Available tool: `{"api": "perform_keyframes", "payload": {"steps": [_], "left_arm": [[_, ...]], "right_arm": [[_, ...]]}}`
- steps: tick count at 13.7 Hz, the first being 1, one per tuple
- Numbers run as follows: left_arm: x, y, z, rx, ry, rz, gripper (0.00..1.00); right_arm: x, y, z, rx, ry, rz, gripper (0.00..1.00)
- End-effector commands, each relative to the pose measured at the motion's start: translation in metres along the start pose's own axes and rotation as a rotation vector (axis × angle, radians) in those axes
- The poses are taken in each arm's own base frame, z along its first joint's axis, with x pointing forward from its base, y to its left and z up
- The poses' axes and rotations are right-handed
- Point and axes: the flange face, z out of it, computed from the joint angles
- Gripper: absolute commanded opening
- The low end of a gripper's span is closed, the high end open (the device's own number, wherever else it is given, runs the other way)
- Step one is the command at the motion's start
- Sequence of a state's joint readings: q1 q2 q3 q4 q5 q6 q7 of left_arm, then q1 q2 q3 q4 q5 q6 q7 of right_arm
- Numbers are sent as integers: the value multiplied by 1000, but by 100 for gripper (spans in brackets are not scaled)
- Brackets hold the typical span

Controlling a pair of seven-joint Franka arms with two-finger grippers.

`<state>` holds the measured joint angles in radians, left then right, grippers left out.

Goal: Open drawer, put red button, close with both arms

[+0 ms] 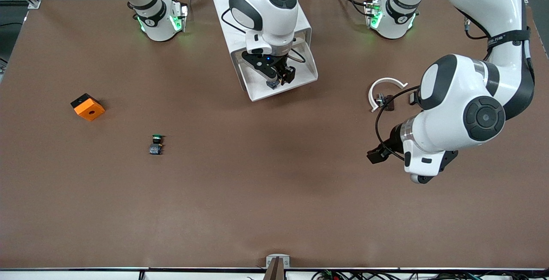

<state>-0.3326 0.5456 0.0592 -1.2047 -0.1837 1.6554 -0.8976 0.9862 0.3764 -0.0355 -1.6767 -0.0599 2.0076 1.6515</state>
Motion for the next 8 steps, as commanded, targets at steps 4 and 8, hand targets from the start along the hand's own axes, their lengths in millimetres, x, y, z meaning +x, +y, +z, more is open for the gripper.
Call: {"api": "perform_keyframes", "payload": {"steps": [4, 8], "left_arm": [[-44, 38, 33, -21, 50, 108, 100], [-84, 58, 74, -11, 57, 205, 100]], "right_arm": [[85, 10, -51, -30, 13, -84, 100], [195, 53, -98, -36, -18, -191, 100]]}}
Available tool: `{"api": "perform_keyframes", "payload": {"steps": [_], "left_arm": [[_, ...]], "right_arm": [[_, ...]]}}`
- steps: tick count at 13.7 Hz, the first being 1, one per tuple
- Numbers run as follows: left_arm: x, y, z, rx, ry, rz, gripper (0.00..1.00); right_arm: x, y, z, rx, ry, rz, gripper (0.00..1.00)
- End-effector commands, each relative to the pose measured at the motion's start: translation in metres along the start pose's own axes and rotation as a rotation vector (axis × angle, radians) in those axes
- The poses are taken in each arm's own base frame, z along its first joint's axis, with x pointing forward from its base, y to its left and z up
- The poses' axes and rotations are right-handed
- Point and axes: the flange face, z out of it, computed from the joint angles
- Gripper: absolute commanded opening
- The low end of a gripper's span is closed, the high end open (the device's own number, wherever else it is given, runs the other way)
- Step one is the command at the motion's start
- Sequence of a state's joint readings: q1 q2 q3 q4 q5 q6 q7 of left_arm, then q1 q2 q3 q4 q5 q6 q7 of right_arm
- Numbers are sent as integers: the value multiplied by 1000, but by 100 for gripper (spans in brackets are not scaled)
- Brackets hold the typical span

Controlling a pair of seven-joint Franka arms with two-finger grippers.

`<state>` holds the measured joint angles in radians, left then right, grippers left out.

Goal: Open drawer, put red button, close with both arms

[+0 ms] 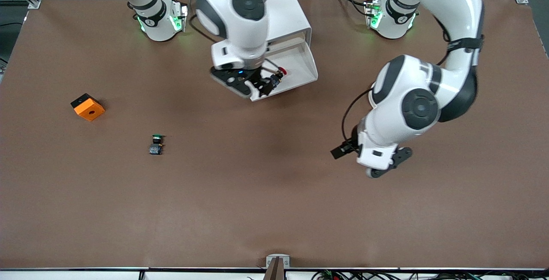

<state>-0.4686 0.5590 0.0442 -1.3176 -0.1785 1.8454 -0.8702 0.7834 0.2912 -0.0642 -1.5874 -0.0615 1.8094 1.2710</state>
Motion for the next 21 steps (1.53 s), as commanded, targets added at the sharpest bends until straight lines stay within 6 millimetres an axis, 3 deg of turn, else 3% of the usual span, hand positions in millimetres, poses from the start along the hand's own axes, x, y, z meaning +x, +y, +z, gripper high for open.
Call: {"api": "perform_keyframes", "payload": {"steps": [1, 3, 7, 9, 11, 14, 19, 21], "left_arm": [[-27, 7, 23, 39, 37, 85, 100], [-55, 8, 47, 76, 67, 145, 100], [-120, 2, 91, 26, 67, 235, 100], [-144, 7, 102, 23, 49, 271, 100], [-169, 14, 117, 37, 19, 307, 100], [-199, 18, 133, 51, -21, 321, 100], [-255, 29, 156, 83, -97, 277, 100], [-270, 31, 156, 80, -123, 275, 100]], "right_arm": [[67, 54, -36, 6, -18, -76, 100], [132, 108, -52, 17, -68, -155, 100], [252, 239, -56, 28, -112, -322, 100], [290, 289, -49, 39, -117, -355, 100], [314, 328, -44, 47, -120, -396, 100], [334, 363, -44, 49, -110, -434, 100], [336, 372, -92, -23, -78, -433, 100], [337, 371, -95, -9, -72, -420, 100]]}}
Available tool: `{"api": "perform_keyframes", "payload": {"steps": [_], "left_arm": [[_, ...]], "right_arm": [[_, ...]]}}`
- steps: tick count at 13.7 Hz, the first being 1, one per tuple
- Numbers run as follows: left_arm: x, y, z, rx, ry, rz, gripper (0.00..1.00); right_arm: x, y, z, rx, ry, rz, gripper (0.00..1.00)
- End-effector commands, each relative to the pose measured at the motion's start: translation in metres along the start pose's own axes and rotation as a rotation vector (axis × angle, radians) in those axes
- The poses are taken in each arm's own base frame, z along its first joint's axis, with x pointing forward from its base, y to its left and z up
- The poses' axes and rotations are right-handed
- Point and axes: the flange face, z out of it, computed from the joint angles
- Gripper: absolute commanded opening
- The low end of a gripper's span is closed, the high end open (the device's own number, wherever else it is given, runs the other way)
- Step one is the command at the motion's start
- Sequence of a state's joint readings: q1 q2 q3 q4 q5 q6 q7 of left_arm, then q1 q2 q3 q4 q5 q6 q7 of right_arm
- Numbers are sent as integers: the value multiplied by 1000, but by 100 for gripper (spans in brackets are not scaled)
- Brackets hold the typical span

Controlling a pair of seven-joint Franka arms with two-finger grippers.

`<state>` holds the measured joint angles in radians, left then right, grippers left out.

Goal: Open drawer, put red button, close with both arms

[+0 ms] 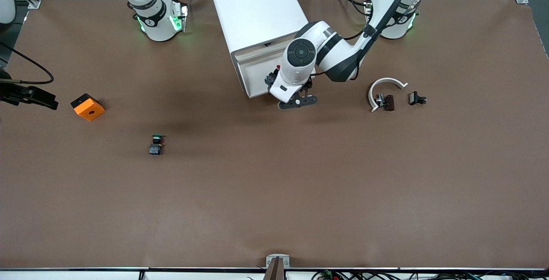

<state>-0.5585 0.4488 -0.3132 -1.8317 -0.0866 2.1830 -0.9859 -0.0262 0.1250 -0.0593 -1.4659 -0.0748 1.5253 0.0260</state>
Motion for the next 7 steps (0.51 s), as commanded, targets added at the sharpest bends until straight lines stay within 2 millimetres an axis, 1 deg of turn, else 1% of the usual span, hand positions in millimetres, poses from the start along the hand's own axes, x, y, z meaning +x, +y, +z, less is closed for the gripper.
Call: {"api": "perform_keyframes", "payload": {"steps": [1, 2, 3, 4, 5, 6, 7], "left_arm": [[-17, 8, -3, -20, -51, -20, 100], [-26, 12, -2, -30, -74, -20, 100], [-34, 16, -1, -34, -87, -15, 100], [-43, 19, 2, -30, -97, -3, 100], [-52, 21, 4, -13, -114, 10, 100], [-60, 22, 6, -2, -136, 0, 100], [-69, 26, 6, -3, -157, -6, 100]], "right_arm": [[0, -3, -8, -11, 5, -9, 100], [-2, -10, -9, -13, 3, -17, 100], [-3, -22, -9, -21, 3, -36, 100], [-5, -17, -8, 13, -6, -19, 100], [-9, -10, -10, 88, -15, 2, 100], [-11, -1, -12, 133, -9, 22, 100], [-12, 2, -11, 139, -11, 26, 100]]}}
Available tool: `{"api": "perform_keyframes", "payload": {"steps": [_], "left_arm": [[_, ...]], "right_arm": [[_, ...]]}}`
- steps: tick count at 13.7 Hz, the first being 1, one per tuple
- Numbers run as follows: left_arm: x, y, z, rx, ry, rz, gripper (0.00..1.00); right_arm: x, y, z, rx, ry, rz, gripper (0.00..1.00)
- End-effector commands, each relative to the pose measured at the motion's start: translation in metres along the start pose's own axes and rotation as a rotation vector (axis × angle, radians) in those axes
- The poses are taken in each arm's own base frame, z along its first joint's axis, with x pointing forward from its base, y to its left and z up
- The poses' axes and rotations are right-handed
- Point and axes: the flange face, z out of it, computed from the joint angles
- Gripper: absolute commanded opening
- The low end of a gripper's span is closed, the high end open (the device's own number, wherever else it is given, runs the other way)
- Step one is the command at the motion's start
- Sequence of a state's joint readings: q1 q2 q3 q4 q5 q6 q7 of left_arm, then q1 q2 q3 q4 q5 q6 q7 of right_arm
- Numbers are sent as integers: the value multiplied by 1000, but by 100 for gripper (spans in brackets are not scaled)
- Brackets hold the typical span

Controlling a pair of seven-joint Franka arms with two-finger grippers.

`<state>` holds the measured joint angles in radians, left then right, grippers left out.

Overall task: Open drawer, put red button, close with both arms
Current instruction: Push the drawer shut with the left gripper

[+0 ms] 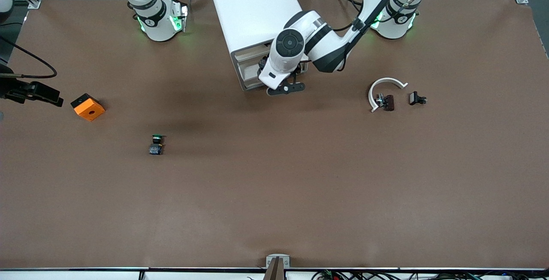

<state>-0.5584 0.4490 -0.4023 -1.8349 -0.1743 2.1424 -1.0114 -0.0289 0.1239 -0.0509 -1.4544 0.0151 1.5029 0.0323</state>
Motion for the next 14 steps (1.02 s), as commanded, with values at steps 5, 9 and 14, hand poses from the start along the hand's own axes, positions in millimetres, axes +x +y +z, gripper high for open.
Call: {"api": "perform_keyframes", "payload": {"steps": [5, 9, 14], "left_arm": [[-30, 7, 14, 18, -104, -39, 100], [-20, 5, 10, 5, -113, -64, 100], [62, -22, -53, -112, -65, -175, 100]], "right_arm": [[-51, 10, -29, 56, 39, 18, 100], [-71, 9, -29, 58, 63, 15, 100], [-85, 2, -38, 51, 77, -2, 100]]}}
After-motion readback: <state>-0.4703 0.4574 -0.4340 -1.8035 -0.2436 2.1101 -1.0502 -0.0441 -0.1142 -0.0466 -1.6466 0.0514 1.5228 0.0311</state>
